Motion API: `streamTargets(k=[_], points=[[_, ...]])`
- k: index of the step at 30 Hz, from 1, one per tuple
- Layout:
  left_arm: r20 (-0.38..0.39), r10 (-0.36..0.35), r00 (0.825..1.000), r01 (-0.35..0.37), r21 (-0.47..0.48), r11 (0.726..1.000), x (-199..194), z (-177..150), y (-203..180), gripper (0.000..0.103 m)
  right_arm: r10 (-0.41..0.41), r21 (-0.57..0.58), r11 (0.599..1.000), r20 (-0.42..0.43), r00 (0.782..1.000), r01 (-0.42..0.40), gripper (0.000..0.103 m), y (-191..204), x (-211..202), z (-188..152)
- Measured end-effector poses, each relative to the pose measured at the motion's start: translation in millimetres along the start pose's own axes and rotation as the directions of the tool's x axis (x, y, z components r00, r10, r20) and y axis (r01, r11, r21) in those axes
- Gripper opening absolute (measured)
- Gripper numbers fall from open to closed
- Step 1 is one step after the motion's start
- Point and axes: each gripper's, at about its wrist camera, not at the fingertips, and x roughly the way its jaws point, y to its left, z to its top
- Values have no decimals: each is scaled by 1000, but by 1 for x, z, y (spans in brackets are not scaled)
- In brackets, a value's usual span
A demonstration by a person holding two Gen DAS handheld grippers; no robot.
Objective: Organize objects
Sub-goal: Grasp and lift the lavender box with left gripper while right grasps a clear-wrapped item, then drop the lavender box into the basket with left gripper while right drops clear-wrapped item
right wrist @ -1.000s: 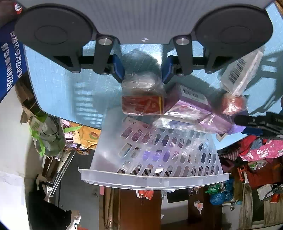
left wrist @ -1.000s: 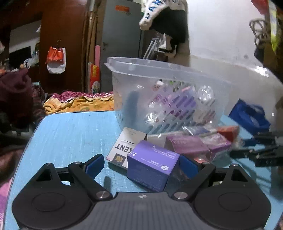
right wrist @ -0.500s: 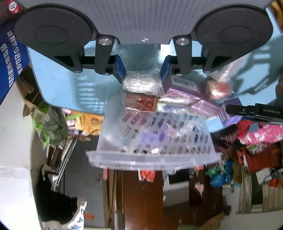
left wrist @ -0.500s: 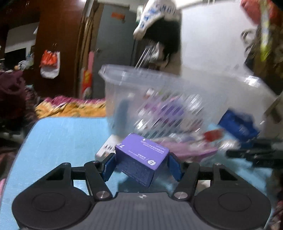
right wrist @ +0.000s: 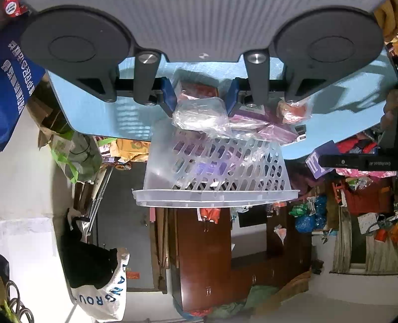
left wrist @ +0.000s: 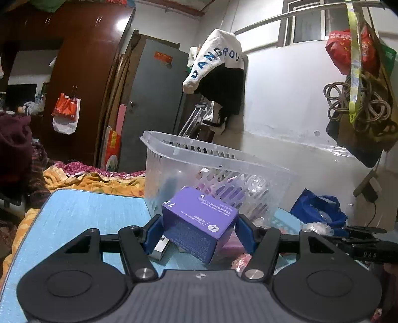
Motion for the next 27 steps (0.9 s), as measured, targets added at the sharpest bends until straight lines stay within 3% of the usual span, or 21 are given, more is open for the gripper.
streamTargets(k=[10, 15, 17, 20, 22, 25, 27], points=[[43, -4, 999, 4, 4, 1000, -9, -2, 0, 67, -6, -11, 1000, 12, 1000, 6, 46, 3, -2, 1], [150, -41, 988, 44, -20, 999, -29, 3, -2, 67, -1, -12, 1000, 42, 999, 1, 46, 6, -9, 5], [198, -47, 979, 50, -7, 999, -36, 16, -12, 67, 25, -19, 1000, 92, 995, -24, 46, 13, -19, 20], [235, -47, 971, 42, 28, 999, -32, 53, -35, 67, 4, -57, 998, 216, 976, 9, 46, 28, -29, 62], [216, -39, 976, 26, 63, 998, -12, 84, -51, 67, -3, -95, 995, 239, 971, 27, 47, 30, -15, 96], [130, 22, 991, -29, 47, 998, 30, 115, -61, 67, -16, -46, 999, 141, 990, 23, 47, 14, 35, 140], [66, 62, 996, -65, 36, 997, 56, 123, -61, 67, -35, -32, 999, 85, 996, 38, 47, 6, 60, 150]])
